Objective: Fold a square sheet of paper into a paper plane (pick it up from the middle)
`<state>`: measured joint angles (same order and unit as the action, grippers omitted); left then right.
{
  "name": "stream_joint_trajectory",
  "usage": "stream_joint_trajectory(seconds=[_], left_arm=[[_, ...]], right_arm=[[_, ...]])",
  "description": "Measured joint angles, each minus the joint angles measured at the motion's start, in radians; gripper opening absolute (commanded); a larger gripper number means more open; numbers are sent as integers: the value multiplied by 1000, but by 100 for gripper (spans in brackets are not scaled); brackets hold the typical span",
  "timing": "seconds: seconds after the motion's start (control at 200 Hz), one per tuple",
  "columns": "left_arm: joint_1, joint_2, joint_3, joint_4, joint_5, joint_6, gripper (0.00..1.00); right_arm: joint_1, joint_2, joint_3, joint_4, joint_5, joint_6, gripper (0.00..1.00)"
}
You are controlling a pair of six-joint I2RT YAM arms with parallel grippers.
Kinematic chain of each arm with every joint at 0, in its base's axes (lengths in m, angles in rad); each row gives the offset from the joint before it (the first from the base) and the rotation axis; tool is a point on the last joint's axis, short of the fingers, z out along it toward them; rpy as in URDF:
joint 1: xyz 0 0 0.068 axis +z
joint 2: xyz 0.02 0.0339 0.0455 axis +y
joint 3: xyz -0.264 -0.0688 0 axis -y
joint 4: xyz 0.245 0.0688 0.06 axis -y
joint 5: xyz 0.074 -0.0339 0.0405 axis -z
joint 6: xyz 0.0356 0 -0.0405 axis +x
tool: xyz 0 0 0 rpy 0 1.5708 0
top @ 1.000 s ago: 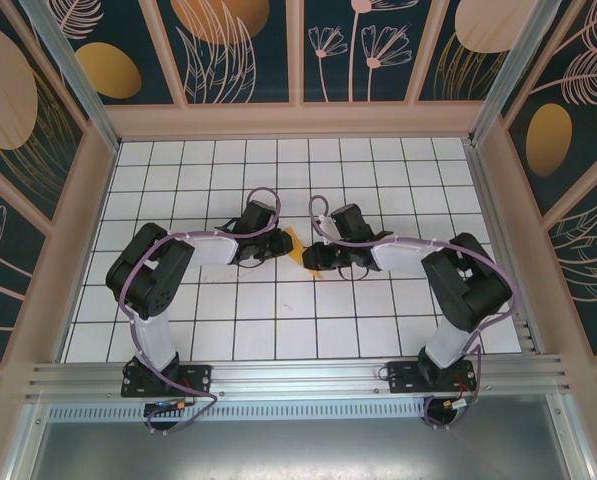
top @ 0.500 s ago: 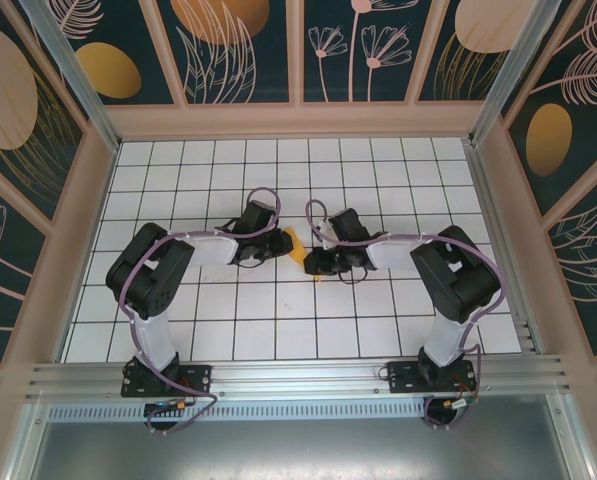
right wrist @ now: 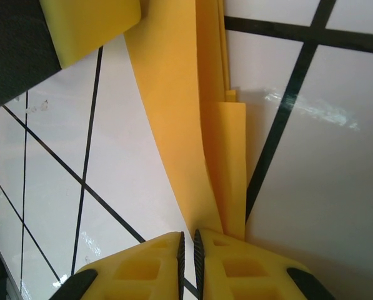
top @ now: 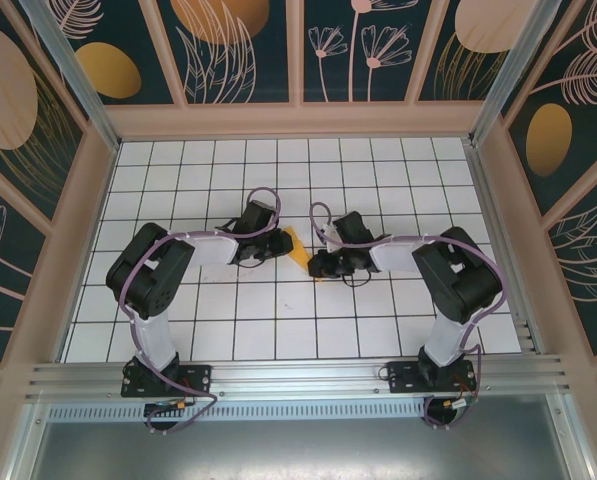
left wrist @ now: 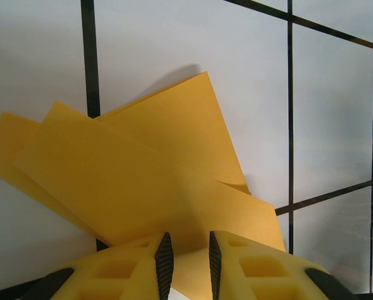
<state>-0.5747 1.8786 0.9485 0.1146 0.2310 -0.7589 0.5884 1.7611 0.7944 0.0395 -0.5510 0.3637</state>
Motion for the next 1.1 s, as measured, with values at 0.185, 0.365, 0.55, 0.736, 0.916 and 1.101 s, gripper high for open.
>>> stream_joint_trajectory(seconds=[0.185, 0.365, 0.55, 0.736, 0.916, 1.101], left_arm=[[0, 1, 3, -5, -2, 0, 28], [-1, 2, 5, -8, -3, 0, 28], [-1, 2, 7, -11, -3, 0, 28], [-1, 5, 10, -14, -3, 0, 28], [-1, 5, 10, -14, -3, 0, 28], [-1, 5, 11, -14, -3, 0, 28]], right_arm=[[-8, -23, -28, -2, 1, -10, 17], [-13, -48, -48, -23, 2, -17, 16], [-16, -84, -54, -75, 5, -13, 16], [-3, -107, -20, -105, 4, -6, 16], [14, -84, 8, -104, 4, -6, 16], [16, -60, 8, -123, 7, -7, 16]])
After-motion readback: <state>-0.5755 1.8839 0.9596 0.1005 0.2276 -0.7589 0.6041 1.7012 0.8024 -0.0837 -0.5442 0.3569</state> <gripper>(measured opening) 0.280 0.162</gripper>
